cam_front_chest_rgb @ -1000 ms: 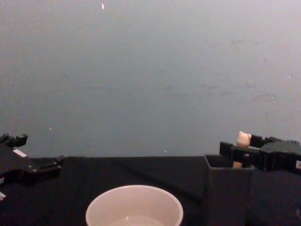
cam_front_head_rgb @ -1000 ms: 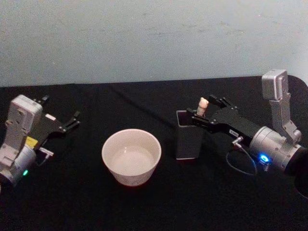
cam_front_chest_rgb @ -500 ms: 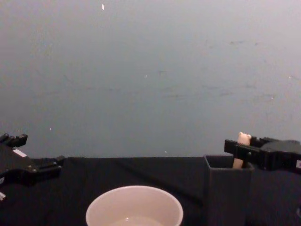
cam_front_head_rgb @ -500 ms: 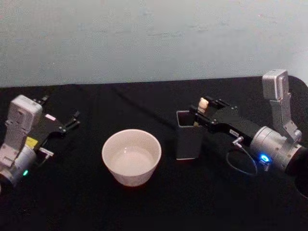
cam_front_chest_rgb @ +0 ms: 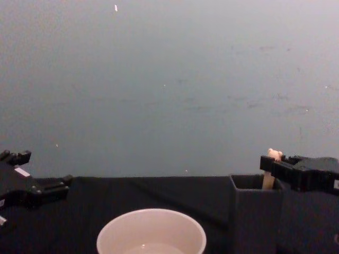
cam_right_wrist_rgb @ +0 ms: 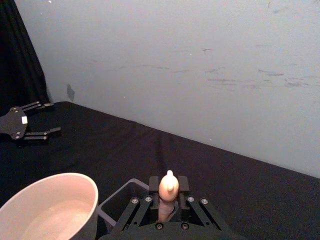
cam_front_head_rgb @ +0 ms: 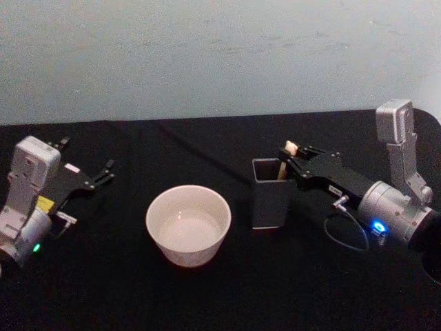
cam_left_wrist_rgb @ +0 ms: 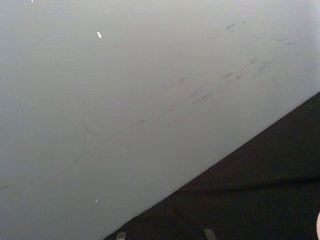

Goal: Pick up the stirring spoon with one hand, stir inside the cup, then place it back in its original position.

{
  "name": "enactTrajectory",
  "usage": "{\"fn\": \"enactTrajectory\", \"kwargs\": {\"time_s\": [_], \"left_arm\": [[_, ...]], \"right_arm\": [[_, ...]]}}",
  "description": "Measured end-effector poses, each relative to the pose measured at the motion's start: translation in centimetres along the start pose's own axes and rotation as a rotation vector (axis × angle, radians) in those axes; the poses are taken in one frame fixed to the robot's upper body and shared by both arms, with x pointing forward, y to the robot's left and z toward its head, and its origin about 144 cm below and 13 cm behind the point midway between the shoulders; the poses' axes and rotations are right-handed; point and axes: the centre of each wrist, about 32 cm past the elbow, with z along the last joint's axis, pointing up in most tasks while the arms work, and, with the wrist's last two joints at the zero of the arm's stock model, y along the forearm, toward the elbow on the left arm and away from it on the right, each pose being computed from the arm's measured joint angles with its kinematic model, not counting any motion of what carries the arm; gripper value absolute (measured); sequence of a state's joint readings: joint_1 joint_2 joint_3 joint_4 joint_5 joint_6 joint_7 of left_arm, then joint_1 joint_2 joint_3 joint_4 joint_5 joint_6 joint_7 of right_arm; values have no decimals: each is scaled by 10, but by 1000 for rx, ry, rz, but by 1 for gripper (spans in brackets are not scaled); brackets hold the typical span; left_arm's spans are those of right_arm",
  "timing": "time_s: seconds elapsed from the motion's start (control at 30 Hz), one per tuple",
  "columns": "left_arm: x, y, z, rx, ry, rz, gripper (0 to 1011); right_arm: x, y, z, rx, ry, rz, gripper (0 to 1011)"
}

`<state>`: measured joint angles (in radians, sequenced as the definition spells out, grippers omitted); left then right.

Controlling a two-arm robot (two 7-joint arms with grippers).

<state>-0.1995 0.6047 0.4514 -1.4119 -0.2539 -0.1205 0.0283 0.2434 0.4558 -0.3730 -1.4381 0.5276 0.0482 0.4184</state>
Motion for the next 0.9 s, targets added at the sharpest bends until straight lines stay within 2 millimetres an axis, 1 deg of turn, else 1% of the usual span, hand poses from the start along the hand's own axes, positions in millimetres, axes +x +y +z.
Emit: {"fn": "enactTrajectory", "kwargs": {"time_s": [0.3,0.47,0.9], "left_arm": [[0,0,0,0,0,0,1002],[0,0,0,0,0,0,1001],[0,0,0,0,0,0,1002]], "right_arm": [[-1,-1,0,4,-2,4,214],[-5,-3,5,34,-26,23,213],[-9,-15,34,156,-102,66,213]]}}
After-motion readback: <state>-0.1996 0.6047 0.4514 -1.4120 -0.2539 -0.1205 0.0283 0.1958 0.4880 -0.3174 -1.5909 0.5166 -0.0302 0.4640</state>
